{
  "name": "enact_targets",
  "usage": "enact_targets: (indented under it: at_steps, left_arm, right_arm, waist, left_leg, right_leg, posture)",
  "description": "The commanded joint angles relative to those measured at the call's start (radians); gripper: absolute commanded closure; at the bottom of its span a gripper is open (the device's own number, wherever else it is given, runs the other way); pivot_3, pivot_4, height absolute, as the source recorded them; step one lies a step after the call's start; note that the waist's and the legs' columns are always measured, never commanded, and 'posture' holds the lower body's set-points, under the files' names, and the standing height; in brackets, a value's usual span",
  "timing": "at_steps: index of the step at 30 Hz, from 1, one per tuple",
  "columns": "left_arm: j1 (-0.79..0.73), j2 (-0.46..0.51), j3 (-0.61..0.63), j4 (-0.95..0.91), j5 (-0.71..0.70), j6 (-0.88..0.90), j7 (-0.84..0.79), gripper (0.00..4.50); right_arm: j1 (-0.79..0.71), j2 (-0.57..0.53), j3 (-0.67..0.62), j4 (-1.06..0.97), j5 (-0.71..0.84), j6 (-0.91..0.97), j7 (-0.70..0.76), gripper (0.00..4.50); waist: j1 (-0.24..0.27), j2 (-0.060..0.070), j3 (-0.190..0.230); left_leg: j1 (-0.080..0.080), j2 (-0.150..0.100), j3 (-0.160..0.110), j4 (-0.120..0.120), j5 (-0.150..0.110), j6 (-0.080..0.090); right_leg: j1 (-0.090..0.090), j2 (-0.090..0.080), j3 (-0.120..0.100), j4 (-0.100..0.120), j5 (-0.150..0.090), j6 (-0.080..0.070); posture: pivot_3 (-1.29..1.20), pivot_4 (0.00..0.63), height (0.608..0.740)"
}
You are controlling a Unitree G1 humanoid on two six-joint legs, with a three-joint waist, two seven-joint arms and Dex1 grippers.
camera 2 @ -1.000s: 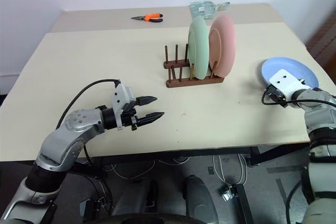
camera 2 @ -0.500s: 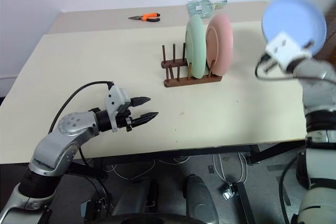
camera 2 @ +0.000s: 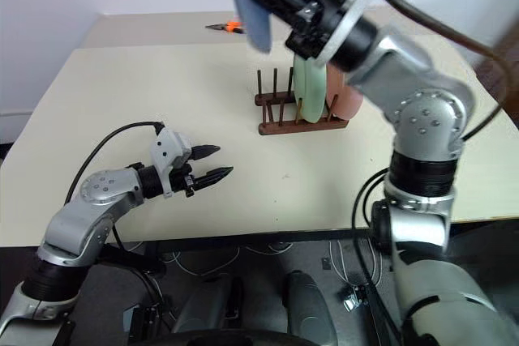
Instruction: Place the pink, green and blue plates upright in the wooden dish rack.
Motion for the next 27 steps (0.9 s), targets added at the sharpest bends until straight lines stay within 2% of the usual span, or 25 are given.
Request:
enact_targets:
  at_steps: [1,11,21,24,27]
  left_arm:
    - [0.010,0.013,0.037,-0.031,0.002,-0.015,0.001,1.60]
    - [0.014,0.004,0.035,-0.050,-0.005,-0.002,0.006,1.60]
    - [0.005,-0.009,0.025,-0.046,-0.001,0.001,0.004,1.60]
    - [0.005,-0.013,0.023,-0.047,0.002,0.001,0.007,1.60]
    - [0.009,-0.019,0.025,-0.053,0.003,0.001,0.014,1.60]
  right_arm:
    - [0.000,0.011,-0.026,0.004,0.015,0.035,-0.092,4.46]
    - [0.053,-0.019,-0.038,0.164,-0.028,0.051,-0.055,4.46]
    - [0.005,0.025,-0.022,0.312,-0.093,0.061,-0.053,4.46]
    - [-0.013,0.037,-0.018,0.323,-0.122,0.047,-0.045,3.53]
    - [-0.022,0.016,0.021,0.289,-0.198,-0.001,0.003,2.05]
  waist:
    - [0.001,0.000,0.000]
    - [-0.003,0.000,0.000]
    - [-0.003,0.000,0.000]
    - [-0.003,0.000,0.000]
    - [-0.003,0.000,0.000]
  left_leg:
    - [-0.001,0.000,0.000,0.000,0.000,0.000]
    - [-0.001,0.000,0.000,0.000,0.000,0.000]
    - [-0.001,0.000,0.001,-0.001,0.000,0.000]
    - [-0.001,0.000,0.001,-0.001,0.000,0.000]
    - [-0.001,0.000,0.001,-0.001,0.000,0.000]
  right_leg:
    - [0.000,0.000,-0.001,0.000,0.000,0.000]
    - [0.000,0.000,-0.001,-0.002,0.000,0.000]
    - [0.000,0.001,-0.001,-0.002,0.000,0.000]
    - [0.000,0.001,-0.001,-0.002,0.000,0.000]
    - [0.000,0.001,-0.001,-0.002,0.000,0.000]
  posture:
    - [0.00,0.150,0.740]
    - [0.00,0.150,0.740]
    - [0.00,0.150,0.740]
    - [0.00,0.150,0.740]
    - [0.00,0.150,0.740]
